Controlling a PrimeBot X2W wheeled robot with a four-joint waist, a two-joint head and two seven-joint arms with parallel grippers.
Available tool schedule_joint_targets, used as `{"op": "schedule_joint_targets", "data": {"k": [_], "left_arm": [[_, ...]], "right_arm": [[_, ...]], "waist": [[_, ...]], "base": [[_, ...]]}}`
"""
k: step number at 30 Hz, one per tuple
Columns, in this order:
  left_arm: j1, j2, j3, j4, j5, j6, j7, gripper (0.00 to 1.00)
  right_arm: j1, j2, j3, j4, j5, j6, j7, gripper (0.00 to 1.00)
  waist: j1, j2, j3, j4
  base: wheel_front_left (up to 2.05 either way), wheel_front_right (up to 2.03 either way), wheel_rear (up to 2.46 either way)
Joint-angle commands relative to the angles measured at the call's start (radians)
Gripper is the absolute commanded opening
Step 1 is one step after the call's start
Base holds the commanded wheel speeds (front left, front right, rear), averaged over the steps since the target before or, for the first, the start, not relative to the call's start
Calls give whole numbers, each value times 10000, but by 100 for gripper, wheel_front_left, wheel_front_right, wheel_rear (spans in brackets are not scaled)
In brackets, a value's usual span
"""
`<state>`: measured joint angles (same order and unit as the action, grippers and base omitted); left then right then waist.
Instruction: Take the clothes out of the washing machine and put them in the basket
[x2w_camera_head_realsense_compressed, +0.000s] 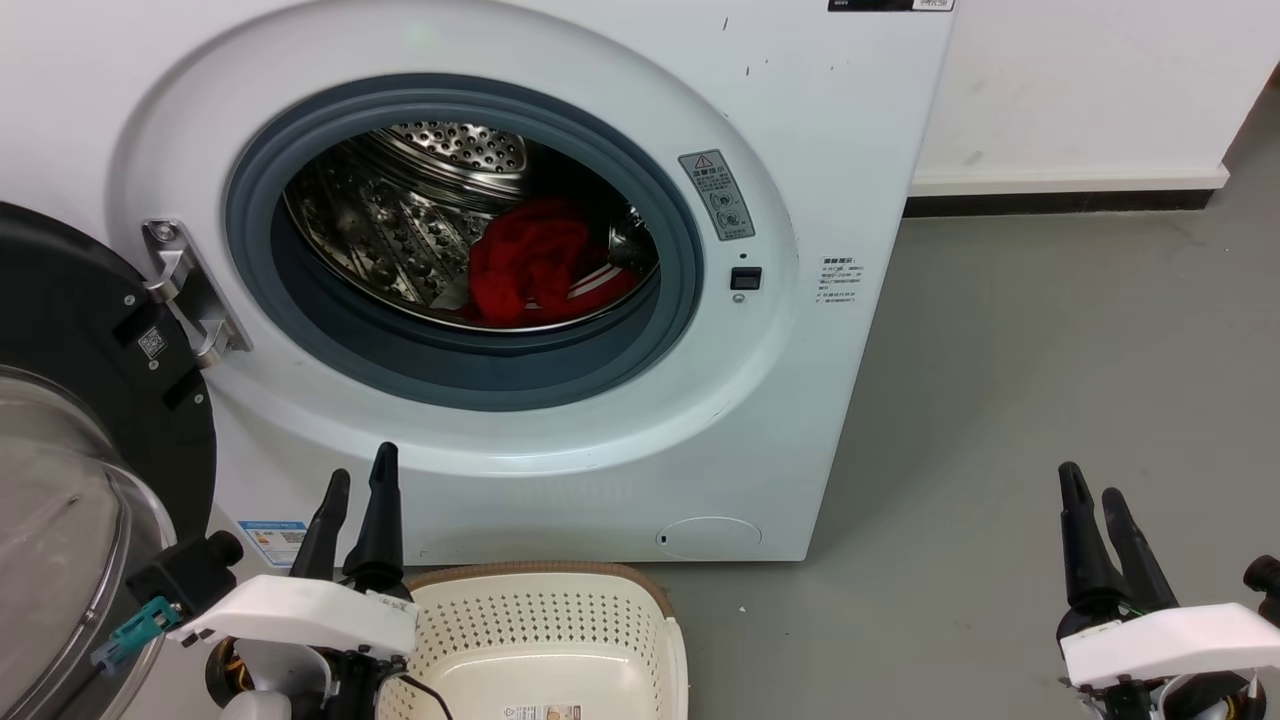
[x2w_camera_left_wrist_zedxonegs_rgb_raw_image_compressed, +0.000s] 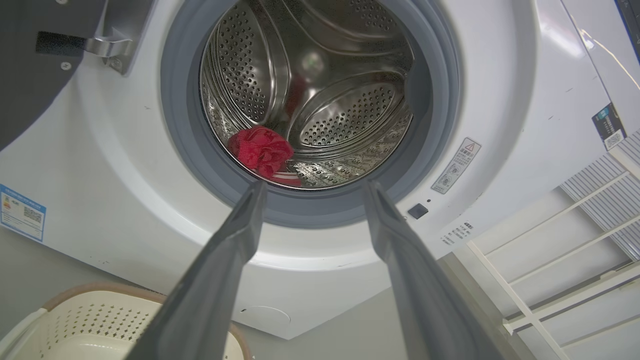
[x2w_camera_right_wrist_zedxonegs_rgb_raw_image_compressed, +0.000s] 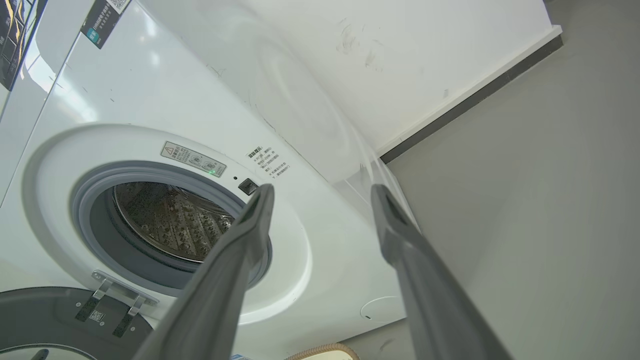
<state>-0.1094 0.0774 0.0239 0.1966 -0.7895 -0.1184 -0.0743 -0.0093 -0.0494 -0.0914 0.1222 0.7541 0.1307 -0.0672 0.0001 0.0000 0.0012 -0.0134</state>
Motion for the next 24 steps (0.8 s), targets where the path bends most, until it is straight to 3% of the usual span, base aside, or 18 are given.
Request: {"op": "schedule_joint_targets", "data": {"k": [1,24], "left_arm": [[-278,97,-72,-107,377,39,-108,100],[-556,475,-526,505,3019,436,-774,100]], "right_arm": [[4,-20,-14,-226,-415,0,-74,100],[348,-18,124,-890,-3730,0,-285,100]], "waist": [[-1,0,-4,-6],[-1,0,-21,-103]], "base": [[0,0,0],[0,0,0]]}}
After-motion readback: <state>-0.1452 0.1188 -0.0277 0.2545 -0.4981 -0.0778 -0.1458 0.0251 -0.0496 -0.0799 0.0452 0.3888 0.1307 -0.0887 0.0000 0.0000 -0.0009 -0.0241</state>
